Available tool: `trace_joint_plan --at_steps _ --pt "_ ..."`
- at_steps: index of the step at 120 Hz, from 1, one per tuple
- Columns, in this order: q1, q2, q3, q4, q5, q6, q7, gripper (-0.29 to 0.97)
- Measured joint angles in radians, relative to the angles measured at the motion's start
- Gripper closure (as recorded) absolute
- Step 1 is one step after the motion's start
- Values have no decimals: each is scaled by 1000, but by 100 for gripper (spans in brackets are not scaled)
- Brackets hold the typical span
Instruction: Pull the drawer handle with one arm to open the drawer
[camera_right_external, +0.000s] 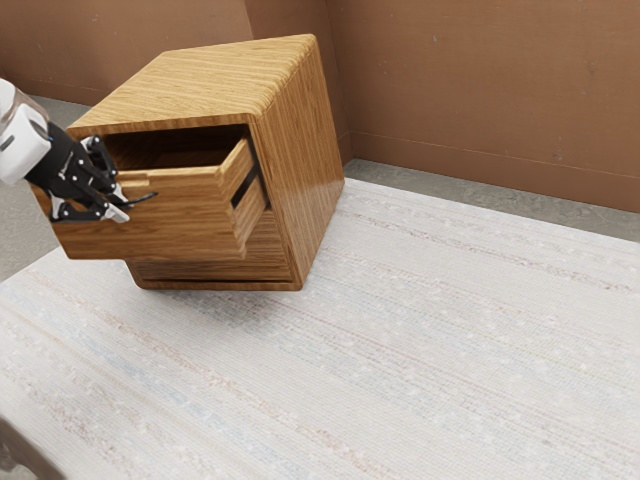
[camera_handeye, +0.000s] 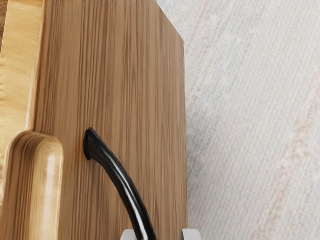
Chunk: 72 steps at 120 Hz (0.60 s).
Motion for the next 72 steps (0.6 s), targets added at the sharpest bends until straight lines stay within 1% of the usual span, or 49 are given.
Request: trace_joint_plan --at_steps 18,72 --pt "-1 -15 6 1 0 -30 1 68" --pt "0 -65 11 -5 2 -114 6 64"
